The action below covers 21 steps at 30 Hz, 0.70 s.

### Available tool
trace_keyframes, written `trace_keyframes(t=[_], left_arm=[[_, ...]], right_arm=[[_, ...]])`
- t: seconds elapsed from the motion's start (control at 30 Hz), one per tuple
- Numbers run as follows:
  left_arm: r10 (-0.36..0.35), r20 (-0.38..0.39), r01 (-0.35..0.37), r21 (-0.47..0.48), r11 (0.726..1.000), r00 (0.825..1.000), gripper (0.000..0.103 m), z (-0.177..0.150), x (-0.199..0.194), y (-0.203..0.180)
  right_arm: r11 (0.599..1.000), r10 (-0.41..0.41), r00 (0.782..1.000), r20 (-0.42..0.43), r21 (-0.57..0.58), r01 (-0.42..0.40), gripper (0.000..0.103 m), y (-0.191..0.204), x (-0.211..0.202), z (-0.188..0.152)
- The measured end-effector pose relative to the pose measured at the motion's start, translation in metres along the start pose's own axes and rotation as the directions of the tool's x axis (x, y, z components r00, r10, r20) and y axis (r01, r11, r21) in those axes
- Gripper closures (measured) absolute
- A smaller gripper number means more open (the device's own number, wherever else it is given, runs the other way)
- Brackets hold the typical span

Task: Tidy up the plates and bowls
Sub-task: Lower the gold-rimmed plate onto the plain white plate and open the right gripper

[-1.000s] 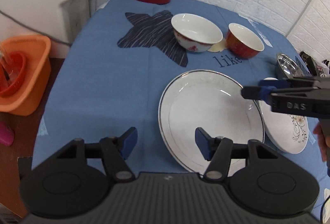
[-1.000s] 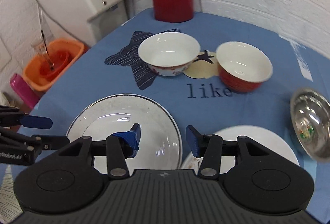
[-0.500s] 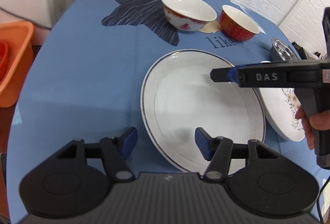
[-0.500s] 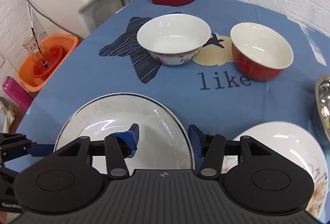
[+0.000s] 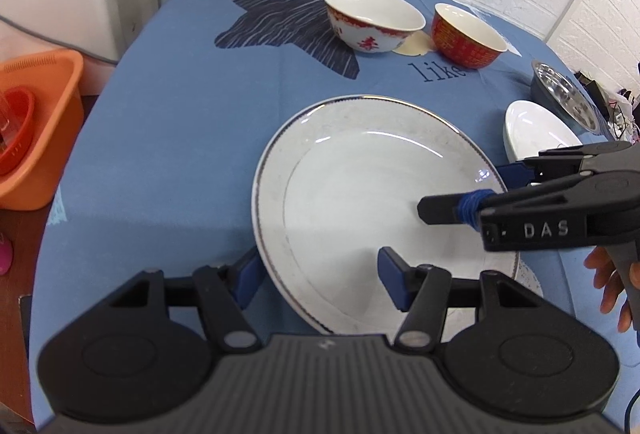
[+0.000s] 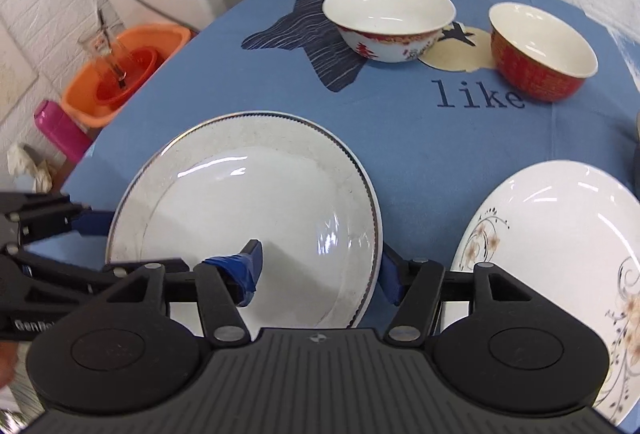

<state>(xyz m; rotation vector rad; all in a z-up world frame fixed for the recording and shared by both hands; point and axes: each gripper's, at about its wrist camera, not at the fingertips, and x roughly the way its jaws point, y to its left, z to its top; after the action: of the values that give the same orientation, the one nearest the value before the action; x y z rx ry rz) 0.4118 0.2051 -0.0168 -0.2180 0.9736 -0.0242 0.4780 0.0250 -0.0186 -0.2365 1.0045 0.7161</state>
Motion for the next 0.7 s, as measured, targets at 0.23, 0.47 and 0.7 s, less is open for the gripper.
trace_keyframes(t=[0.23, 0.47, 0.7], left_arm=[[0.046, 0.015, -0.046, 0.016, 0.999, 0.999, 0.075, -0.002, -0.003, 0.001], [0.058, 0.023, -0.058, -0.024, 0.998, 0.998, 0.083, -0.004, -0.008, 0.008], [0.082, 0.079, -0.082, 0.000, 0.997, 0.993, 0.083, 0.000, -0.034, 0.007]], right_arm=[[0.999, -0.045, 0.999, 0.004, 0.008, 0.045, 0.066, 0.002, -0.003, -0.005], [0.996, -0.033, 0.999, 0.032, 0.089, 0.031, 0.088, -0.002, -0.012, -0.019], [0.990, 0.018, 0.997, 0.081, 0.139, -0.029, 0.086, 0.007, -0.027, -0.025]])
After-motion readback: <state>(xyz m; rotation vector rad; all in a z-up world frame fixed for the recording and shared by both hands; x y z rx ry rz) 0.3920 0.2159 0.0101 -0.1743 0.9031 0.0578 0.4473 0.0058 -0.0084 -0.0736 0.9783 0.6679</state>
